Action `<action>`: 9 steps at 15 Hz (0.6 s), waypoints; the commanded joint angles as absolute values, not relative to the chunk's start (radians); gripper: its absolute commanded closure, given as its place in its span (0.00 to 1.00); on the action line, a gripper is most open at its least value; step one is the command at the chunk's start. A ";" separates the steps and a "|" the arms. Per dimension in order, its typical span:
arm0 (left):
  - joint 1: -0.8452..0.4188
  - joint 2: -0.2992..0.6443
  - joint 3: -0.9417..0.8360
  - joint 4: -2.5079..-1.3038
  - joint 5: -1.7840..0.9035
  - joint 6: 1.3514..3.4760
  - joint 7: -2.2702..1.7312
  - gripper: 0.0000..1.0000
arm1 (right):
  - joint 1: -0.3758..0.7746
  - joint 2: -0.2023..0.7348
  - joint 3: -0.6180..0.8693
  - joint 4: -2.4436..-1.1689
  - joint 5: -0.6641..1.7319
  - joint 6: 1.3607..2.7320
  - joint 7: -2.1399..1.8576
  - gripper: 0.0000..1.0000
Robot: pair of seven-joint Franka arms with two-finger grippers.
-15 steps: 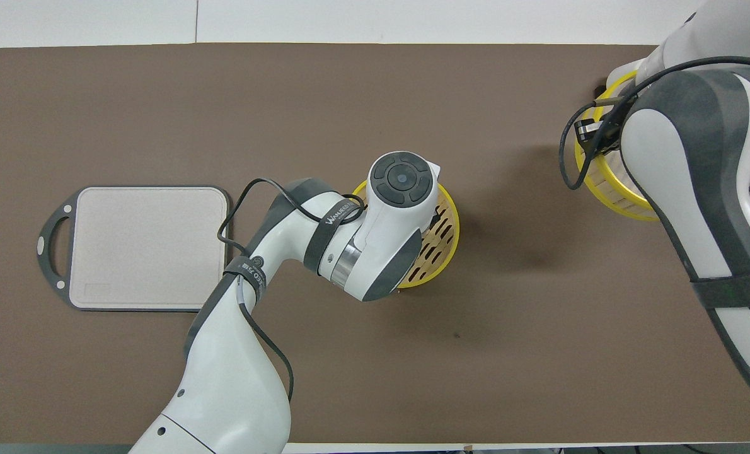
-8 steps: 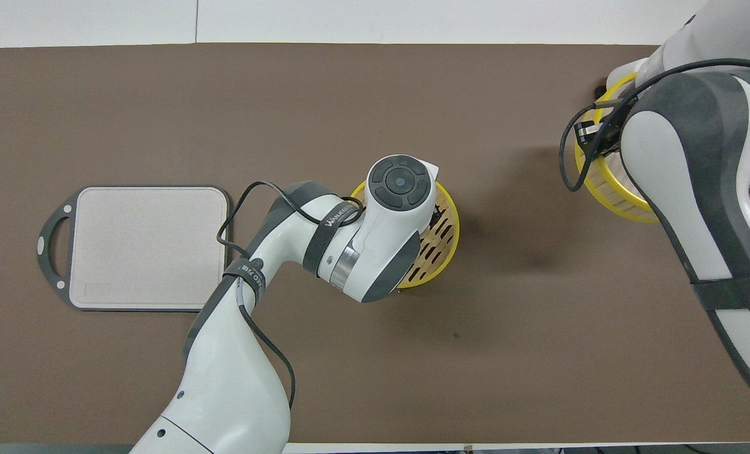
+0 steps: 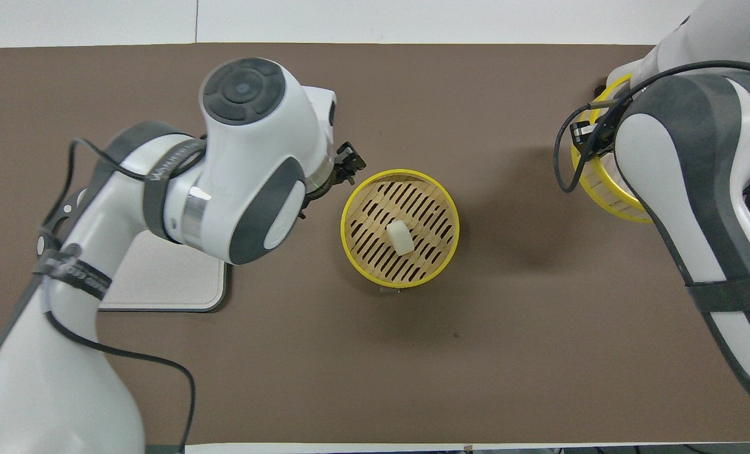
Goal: Place bun in steamer
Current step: 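Withdraw the left gripper to the board while the right gripper brings the lid back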
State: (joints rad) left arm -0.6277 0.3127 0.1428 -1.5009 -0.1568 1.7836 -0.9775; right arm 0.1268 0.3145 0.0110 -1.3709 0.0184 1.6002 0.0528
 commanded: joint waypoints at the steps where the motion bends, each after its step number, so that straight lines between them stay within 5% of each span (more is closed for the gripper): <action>1: -0.528 0.236 0.137 -1.534 -0.129 1.689 -0.847 0.00 | 0.147 0.278 0.017 -1.410 0.018 1.623 0.112 1.00; 9: -0.236 0.032 0.137 -1.631 -0.121 1.501 -0.303 0.00 | 0.356 0.290 0.017 -1.416 0.017 1.696 0.492 1.00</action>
State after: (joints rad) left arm -0.2720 0.1041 0.1501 -1.5616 -0.1419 1.5311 -0.4013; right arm 0.2928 0.3133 0.0169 -1.3770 0.0185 1.6527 0.3789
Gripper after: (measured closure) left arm 0.000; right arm 0.907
